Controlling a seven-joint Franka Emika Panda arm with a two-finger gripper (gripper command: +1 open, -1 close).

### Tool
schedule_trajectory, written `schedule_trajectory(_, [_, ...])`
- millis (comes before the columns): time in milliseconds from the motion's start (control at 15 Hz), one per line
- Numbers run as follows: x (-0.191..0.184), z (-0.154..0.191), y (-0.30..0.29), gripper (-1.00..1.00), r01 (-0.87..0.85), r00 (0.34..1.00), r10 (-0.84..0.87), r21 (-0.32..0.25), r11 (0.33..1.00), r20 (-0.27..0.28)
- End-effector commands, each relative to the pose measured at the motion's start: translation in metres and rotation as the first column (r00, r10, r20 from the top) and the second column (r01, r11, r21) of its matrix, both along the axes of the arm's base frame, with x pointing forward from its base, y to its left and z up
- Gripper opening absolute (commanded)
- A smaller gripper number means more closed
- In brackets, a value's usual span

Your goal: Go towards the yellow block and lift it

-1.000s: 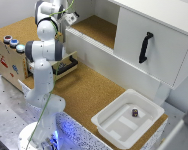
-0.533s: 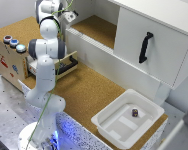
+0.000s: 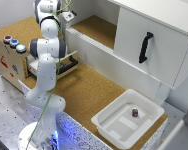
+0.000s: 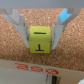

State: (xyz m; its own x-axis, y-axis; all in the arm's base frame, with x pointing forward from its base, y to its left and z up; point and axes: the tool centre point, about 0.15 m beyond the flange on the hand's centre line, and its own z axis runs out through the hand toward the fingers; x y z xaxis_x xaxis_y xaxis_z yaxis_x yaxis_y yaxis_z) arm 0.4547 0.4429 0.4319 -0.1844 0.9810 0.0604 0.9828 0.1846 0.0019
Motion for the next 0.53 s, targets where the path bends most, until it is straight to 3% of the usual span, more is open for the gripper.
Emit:
schedule_trajectory(0, [-0.005, 0.031, 0.003, -1.0, 0.03, 1.0, -0.031, -0.103, 0.994, -0.005])
schedule_trajectory(200, [-0.022, 0.043, -0.023, -1.0, 0.047, 0.999, -0.046, -0.09, 0.995, 0.006])
schedule_trajectory(267, [-0.028, 0.041, -0.035, -1.0, 0.055, 0.998, -0.054, -0.113, 0.992, 0.017])
schedule_trajectory(467, [-0.043, 0.017, -0.074, -1.0, 0.112, 0.993, -0.116, -0.148, 0.983, -0.018])
